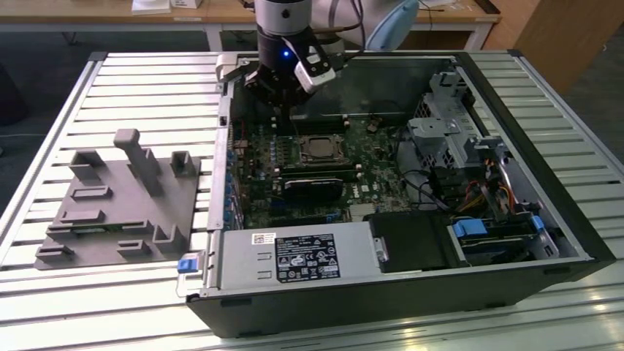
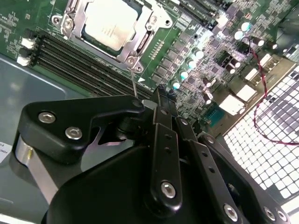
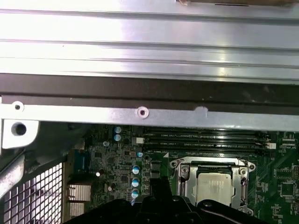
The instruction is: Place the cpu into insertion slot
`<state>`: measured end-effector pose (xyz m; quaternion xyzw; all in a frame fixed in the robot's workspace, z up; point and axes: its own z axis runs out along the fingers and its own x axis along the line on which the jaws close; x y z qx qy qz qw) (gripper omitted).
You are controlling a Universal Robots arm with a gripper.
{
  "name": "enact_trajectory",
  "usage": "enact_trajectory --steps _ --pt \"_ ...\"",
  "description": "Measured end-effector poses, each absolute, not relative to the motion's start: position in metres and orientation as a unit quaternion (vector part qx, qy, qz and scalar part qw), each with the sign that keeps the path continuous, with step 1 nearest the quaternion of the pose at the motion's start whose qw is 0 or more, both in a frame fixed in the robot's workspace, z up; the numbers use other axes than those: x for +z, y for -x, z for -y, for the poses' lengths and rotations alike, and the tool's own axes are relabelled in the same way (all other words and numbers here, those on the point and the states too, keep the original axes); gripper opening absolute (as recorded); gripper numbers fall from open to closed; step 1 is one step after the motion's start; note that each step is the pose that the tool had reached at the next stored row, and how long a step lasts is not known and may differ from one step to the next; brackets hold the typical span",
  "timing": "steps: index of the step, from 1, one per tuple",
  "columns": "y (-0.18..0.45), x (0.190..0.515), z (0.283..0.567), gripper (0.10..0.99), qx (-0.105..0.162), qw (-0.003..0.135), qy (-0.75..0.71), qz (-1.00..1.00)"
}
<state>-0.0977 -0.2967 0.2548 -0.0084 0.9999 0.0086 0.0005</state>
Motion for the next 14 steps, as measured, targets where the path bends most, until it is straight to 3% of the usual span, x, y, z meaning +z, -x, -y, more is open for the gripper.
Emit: enact_trajectory --steps 14 --pt "0.0955 0.2527 0.2899 0.106 0.009 0.001 0.008 -1.000"
